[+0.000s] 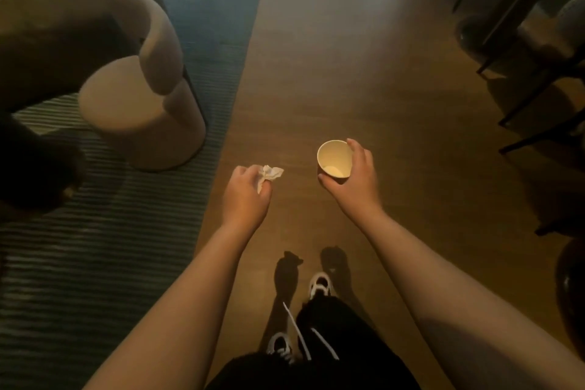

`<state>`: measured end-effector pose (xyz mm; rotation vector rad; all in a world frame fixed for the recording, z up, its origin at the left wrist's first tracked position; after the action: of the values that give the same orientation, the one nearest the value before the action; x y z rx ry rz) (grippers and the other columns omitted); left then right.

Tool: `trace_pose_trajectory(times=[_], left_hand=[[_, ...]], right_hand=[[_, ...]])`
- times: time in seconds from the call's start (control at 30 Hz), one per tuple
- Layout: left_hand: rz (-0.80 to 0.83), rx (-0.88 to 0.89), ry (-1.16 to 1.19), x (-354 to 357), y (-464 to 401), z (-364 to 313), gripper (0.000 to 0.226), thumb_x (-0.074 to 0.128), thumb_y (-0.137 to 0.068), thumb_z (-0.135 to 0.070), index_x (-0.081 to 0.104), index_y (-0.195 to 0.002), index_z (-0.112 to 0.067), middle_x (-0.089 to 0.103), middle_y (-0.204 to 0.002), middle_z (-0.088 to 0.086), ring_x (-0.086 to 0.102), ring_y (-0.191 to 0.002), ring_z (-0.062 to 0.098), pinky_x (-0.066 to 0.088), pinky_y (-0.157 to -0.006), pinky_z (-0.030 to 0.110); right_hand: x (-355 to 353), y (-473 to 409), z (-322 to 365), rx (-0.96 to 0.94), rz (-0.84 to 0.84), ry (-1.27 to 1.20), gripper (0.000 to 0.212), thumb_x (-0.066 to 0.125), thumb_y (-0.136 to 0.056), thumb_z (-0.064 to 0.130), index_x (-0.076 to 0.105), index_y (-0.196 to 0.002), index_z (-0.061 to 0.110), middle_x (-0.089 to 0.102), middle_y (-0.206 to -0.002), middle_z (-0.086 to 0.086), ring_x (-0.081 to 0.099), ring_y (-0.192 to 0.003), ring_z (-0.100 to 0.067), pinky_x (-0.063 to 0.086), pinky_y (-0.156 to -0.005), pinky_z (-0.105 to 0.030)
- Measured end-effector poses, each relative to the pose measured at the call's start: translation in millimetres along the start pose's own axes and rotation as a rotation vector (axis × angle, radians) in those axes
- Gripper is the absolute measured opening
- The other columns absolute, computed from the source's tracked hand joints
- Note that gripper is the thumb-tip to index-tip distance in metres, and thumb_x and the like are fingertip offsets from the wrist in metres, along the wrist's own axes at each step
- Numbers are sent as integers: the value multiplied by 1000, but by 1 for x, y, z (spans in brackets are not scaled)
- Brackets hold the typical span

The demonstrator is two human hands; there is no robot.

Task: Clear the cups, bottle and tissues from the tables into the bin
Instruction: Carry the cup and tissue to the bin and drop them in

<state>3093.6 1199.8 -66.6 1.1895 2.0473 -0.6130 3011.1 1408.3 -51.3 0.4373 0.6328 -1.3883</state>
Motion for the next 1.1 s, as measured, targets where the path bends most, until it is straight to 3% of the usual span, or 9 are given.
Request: trace_pose_trajectory(times=[0.33, 0.67, 0.8, 0.97, 1.1], left_hand=[[-22, 33, -57, 64, -304, -19, 23, 56, -87, -23, 61, -108, -14, 50, -98, -1, 46, -78, 11, 35, -66, 26], [-25, -12, -67, 94, -581, -53, 21, 56, -87, -23, 60, -106, -16, 53, -102, 2, 51, -83, 16, 45, -71, 34], [-33, -6, -54, 113, -683, -53, 16, 57, -87, -21, 60, -100, -14, 52, -98, 2, 47, -78, 13, 36, -67, 28], [-38, 19, -42, 143, -837, -44, 16, 56, -88, -22, 61, -101, -15, 49, -95, -3, 47, -75, 9, 34, -62, 24], [-35, 16, -57, 150, -978, -38, 12, 55, -88, -22, 60, -96, -14, 50, -93, 0, 48, -73, 13, 35, -61, 26]], right_hand=[[70, -300, -14, -15, 14, -12, 81, 76, -75, 33, 31, -142, 25, 39, -135, 3, 40, -108, -7, 35, -83, -25], [110, -593, 16, -66, 66, -16, 81, 76, -73, 29, 35, -141, 20, 41, -133, -1, 47, -113, -18, 36, -88, -24], [133, -694, 24, -97, 52, 7, 79, 76, -74, 30, 36, -141, 18, 44, -132, -2, 50, -109, -19, 39, -84, -25], [185, -843, 30, -110, 53, 47, 81, 77, -74, 32, 35, -142, 18, 44, -135, -5, 51, -111, -21, 44, -84, -29], [235, -975, 50, -98, 88, 45, 81, 76, -75, 33, 34, -143, 19, 42, -138, -4, 48, -117, -21, 38, -87, -25]])
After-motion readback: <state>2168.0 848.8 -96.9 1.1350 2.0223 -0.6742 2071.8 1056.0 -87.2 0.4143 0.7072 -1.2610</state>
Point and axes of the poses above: each hand's wrist, its own y-axis away from the middle knuckle, its own x-axis out of the palm, z = x × y, the point moved 6 cm from there along -y, towards the middle knuckle
